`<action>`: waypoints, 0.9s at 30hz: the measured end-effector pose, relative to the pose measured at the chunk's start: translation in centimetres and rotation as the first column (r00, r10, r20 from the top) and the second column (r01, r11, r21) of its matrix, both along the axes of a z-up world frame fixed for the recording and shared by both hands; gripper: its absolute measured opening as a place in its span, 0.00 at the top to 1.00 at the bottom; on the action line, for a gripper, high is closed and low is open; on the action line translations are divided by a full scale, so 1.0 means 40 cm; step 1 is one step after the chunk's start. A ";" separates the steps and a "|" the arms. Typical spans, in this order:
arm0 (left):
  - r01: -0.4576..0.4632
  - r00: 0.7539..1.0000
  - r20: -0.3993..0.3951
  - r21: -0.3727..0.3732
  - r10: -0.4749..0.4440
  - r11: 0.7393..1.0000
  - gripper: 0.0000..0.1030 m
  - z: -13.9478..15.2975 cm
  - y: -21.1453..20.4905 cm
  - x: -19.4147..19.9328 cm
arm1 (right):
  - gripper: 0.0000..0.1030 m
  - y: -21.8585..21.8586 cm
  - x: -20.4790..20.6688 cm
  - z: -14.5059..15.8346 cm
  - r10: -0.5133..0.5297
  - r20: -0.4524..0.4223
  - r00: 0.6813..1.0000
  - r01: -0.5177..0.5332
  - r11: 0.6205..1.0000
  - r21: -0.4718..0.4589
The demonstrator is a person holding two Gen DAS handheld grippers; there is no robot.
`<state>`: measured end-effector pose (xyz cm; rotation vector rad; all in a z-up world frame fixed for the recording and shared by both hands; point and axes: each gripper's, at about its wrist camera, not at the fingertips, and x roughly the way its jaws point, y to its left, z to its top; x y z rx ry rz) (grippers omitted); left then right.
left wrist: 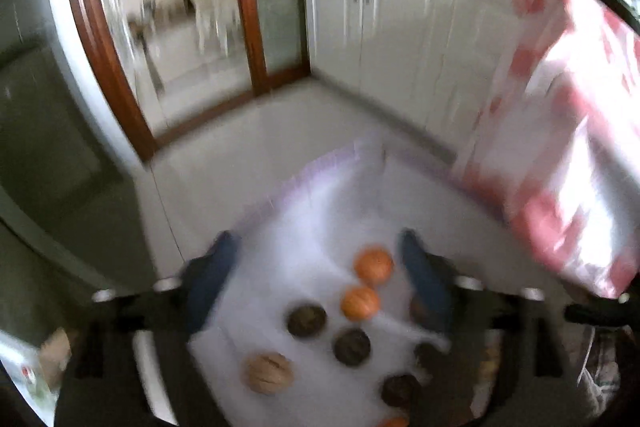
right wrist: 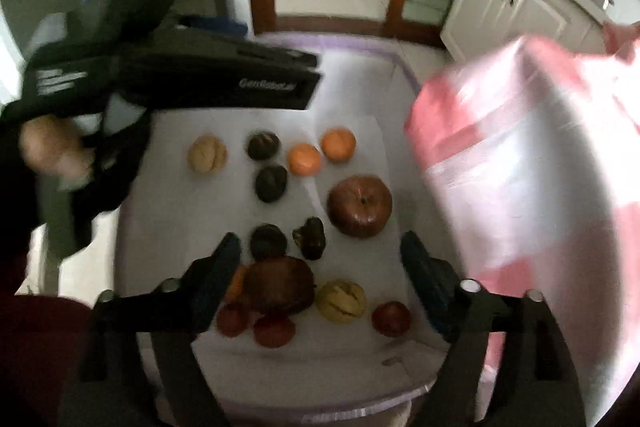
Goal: Organize fruits
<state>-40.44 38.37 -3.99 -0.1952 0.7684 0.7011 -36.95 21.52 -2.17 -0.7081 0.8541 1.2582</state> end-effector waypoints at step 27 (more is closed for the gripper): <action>-0.062 0.988 -0.150 -0.186 0.034 0.981 0.01 -0.061 -0.124 -0.015 | 0.16 -0.065 0.028 -0.052 -0.185 -0.025 0.982 0.178 0.969 -0.172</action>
